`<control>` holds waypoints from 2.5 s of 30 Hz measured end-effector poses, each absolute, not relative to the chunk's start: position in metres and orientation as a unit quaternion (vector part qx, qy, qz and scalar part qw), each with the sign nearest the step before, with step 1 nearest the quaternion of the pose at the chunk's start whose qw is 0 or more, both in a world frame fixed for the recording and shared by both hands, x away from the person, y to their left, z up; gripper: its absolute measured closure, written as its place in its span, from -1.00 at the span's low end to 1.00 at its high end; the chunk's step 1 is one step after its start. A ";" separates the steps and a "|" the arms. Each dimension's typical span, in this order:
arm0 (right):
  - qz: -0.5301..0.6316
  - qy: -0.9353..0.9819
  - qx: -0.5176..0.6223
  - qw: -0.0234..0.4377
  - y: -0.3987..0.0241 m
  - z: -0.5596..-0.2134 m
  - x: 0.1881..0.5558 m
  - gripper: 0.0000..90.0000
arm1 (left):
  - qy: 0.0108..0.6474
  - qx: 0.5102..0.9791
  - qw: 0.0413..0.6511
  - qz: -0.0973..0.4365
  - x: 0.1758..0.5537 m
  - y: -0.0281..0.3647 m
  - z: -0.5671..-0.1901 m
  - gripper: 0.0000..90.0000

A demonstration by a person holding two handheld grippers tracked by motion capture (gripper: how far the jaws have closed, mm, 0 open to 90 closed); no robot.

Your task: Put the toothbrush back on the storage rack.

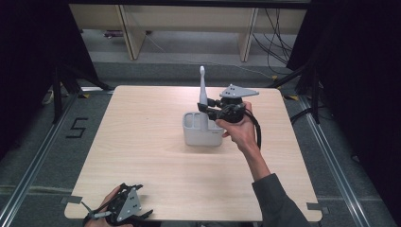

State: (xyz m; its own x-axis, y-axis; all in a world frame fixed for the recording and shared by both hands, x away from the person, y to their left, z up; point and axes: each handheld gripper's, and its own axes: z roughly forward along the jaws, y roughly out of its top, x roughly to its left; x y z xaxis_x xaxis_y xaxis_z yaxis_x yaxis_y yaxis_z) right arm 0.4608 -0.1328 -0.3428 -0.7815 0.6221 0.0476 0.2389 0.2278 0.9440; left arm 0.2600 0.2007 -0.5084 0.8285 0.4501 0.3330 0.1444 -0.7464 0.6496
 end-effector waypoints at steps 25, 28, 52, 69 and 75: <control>0.518 0.768 0.322 0.194 -0.121 -0.383 0.505 0.49 | 0.161 0.905 0.315 0.238 0.260 0.201 -0.508 -0.67; 0.514 0.771 0.326 0.188 -0.118 -0.390 0.508 0.49 | 0.162 0.904 0.317 0.238 0.260 0.201 -0.508 -0.67; 0.452 0.810 0.336 0.166 -0.105 -0.417 0.509 0.48 | 0.161 0.903 0.313 0.245 0.260 0.200 -0.508 -0.67; 0.415 0.827 0.347 0.151 -0.104 -0.424 0.510 0.48 | 0.162 0.903 0.316 0.242 0.259 0.200 -0.508 -0.67; 0.415 0.828 0.347 0.151 -0.106 -0.428 0.512 0.48 | 0.159 0.904 0.317 0.239 0.259 0.200 -0.508 -0.67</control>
State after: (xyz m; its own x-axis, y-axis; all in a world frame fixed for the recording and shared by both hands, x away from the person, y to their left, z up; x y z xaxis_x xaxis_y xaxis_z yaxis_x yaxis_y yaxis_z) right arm 0.5116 -0.1059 -0.4281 -0.7138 0.6994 0.0367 0.4482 0.4159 0.7913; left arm 0.2594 0.2004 -0.5078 0.8356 0.4386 0.3306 0.1360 -0.7484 0.6492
